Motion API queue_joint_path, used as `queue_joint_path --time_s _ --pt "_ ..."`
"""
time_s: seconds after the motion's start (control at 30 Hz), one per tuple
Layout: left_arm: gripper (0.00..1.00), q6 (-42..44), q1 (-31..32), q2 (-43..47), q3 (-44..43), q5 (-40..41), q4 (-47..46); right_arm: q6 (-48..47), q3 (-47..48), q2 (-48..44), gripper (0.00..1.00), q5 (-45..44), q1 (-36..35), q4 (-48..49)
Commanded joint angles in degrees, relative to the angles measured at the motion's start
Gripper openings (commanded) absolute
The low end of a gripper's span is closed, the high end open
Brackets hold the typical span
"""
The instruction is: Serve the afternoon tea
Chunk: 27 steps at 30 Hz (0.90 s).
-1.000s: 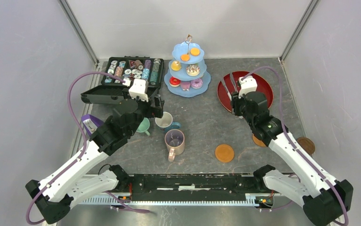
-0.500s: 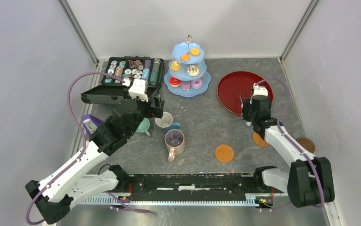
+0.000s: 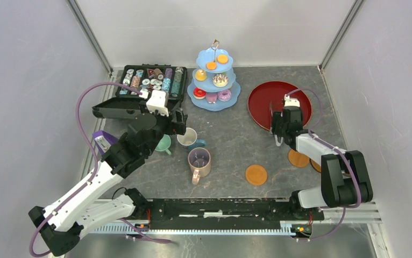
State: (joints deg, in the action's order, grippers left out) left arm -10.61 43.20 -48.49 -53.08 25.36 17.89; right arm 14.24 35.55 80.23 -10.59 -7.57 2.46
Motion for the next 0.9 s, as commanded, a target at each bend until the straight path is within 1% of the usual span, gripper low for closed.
queue_joint_path --time_s 0.0,0.07,0.13,0.23,0.33,0.47,0.53,0.6,0.67,0.77,0.87 --pt "1.0 -0.16 -0.05 1.23 -1.24 0.31 -1.24 -1.6 4.98 1.17 0.68 0.04 0.33 -0.27" --pt "1.0 0.23 -0.05 1.37 -1.28 0.3 -1.23 -2.31 6.72 1.16 0.72 1.09 0.28 -2.25" --pt "1.0 0.66 -0.05 1.56 -1.32 0.43 -1.1 -3.23 8.55 0.62 0.75 1.82 0.2 -7.06" --pt "1.0 0.77 -0.05 1.9 -1.24 0.06 -1.1 -5.14 9.68 -2.25 0.82 2.42 0.24 -11.55" --pt "1.0 0.77 -0.05 2.0 -1.31 -0.31 -1.1 -7.41 10.74 -6.87 0.84 2.11 0.25 -18.43" --pt "1.0 0.55 -0.05 1.91 -1.41 -0.81 -1.11 -10.93 11.81 -15.18 0.83 8.14 -0.94 -27.14" --pt "1.0 0.33 -0.02 1.82 -1.54 -1.31 -1.13 -11.94 12.32 -18.42 0.81 10.23 -3.57 -32.67" --pt "1.0 0.0 -0.04 1.66 -1.67 -1.95 -1.15 -11.13 12.24 -20.54 0.73 10.39 -8.54 -36.58" --pt "1.0 -0.11 -0.05 1.48 -1.93 -2.65 -1.15 -8.41 10.92 -21.9 0.65 10.41 -14.75 -38.84" --pt "1.0 0.36 -0.05 1.38 -2.59 -2.31 -0.8 -2.18 7.57 -23.91 0.53 10.41 -23.24 -39.05" --pt "1.0 0.59 -0.05 1.6 -3.73 -1.79 0.2 3.08 4.28 -25.16 0.48 7.89 -30.02 -37.61"
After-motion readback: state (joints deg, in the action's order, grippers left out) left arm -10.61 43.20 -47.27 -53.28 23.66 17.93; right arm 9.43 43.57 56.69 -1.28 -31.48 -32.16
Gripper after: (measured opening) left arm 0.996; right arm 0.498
